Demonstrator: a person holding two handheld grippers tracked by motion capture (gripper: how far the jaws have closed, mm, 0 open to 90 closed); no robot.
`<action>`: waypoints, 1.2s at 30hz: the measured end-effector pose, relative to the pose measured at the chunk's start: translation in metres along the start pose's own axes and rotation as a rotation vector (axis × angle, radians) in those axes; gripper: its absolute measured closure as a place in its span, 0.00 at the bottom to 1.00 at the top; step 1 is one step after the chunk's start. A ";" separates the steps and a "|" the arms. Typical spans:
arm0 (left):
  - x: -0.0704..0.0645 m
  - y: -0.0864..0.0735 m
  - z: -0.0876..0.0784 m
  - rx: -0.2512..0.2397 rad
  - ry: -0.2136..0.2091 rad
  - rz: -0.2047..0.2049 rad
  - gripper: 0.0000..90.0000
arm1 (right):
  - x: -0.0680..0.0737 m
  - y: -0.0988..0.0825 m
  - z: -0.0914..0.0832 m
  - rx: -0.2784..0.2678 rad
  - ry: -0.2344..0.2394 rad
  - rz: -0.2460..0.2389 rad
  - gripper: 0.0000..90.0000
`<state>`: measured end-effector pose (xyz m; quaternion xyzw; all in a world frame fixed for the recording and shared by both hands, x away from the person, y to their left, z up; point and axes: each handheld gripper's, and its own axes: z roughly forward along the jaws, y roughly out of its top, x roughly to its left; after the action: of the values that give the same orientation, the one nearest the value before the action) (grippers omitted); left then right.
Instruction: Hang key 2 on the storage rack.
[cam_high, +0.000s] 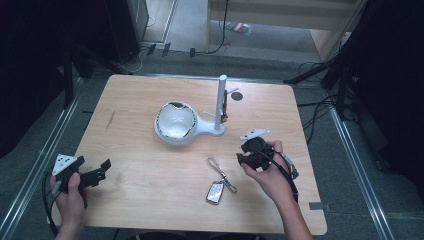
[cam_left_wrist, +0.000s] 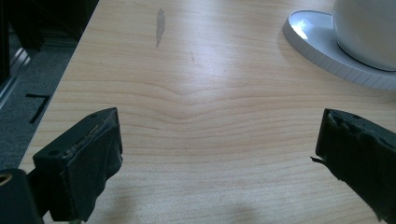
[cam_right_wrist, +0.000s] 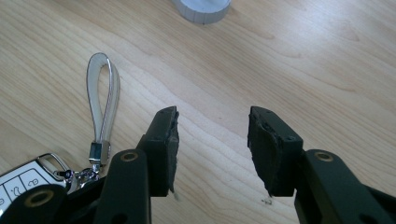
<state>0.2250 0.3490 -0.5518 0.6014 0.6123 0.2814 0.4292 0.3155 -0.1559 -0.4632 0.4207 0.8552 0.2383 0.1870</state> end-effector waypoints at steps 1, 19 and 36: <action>0.000 0.000 0.000 -0.001 0.000 0.000 0.01 | 0.000 -0.001 0.001 0.002 0.004 -0.004 0.60; 0.000 0.000 0.000 0.001 -0.001 0.003 0.01 | 0.018 -0.006 0.014 0.078 0.047 -0.017 0.60; 0.000 0.000 0.000 0.007 -0.003 0.000 0.01 | 0.042 -0.001 0.029 0.182 0.141 -0.011 0.69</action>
<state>0.2253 0.3488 -0.5517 0.6033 0.6126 0.2787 0.4280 0.3057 -0.1155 -0.4925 0.4132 0.8867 0.1878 0.0887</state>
